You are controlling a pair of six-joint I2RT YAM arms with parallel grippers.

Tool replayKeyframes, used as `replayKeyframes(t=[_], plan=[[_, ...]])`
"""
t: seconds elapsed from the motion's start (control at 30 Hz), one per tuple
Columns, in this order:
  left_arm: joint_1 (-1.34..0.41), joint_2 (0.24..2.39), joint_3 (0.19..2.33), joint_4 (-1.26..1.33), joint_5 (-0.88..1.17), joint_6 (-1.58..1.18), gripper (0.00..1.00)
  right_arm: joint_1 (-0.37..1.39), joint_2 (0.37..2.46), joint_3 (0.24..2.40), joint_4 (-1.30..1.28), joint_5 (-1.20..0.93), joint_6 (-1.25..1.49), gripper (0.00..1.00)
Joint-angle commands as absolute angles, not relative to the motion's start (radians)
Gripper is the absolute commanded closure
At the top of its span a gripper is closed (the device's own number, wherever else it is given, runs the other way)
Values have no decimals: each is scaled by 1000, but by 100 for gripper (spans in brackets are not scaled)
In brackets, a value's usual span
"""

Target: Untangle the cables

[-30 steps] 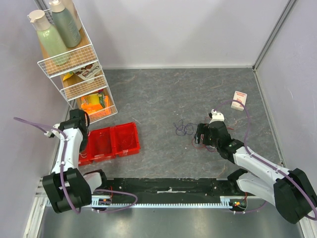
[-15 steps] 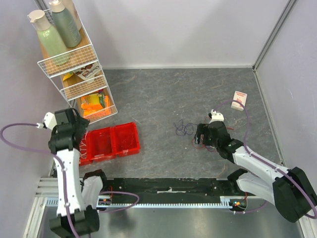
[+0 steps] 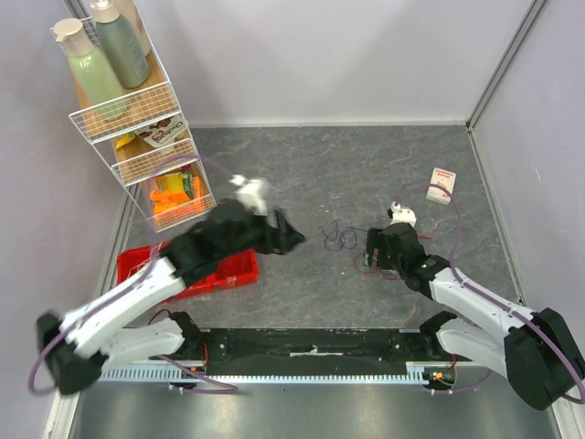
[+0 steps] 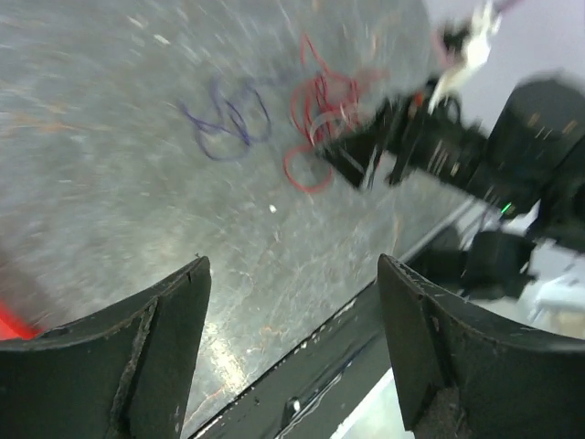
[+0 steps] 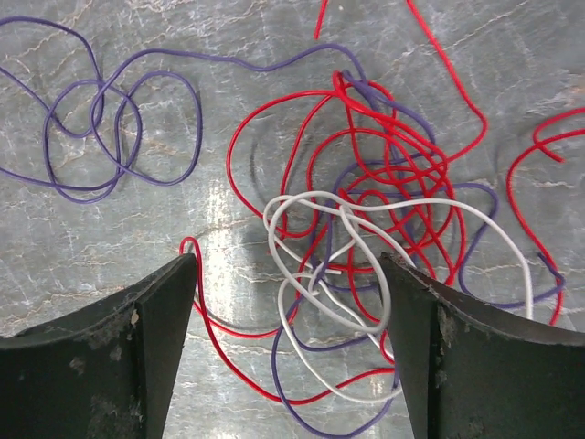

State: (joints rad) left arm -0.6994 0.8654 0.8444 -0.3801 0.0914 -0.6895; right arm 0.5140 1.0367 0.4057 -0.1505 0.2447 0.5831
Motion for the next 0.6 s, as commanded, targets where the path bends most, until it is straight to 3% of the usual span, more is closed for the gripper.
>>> replayKeyframes(t=[0.0,0.17,0.23,0.33,0.57], plan=[[-981,1188,975,-271,-129,-473,21,511,962,471,-238,322,624,13],[-1012,1477,1062,-272,-270,-544,21,511,881,488,-328,344,676,14],[-1006,1546,1069,-241,-305,-592,16,511,868,476,-327,310,683,14],[-971,1662,1136,-256,-272,-694,7,511,880,469,-327,270,670,14],[-896,1880,1255,-215,-120,-860,11,512,922,456,-272,221,624,12]])
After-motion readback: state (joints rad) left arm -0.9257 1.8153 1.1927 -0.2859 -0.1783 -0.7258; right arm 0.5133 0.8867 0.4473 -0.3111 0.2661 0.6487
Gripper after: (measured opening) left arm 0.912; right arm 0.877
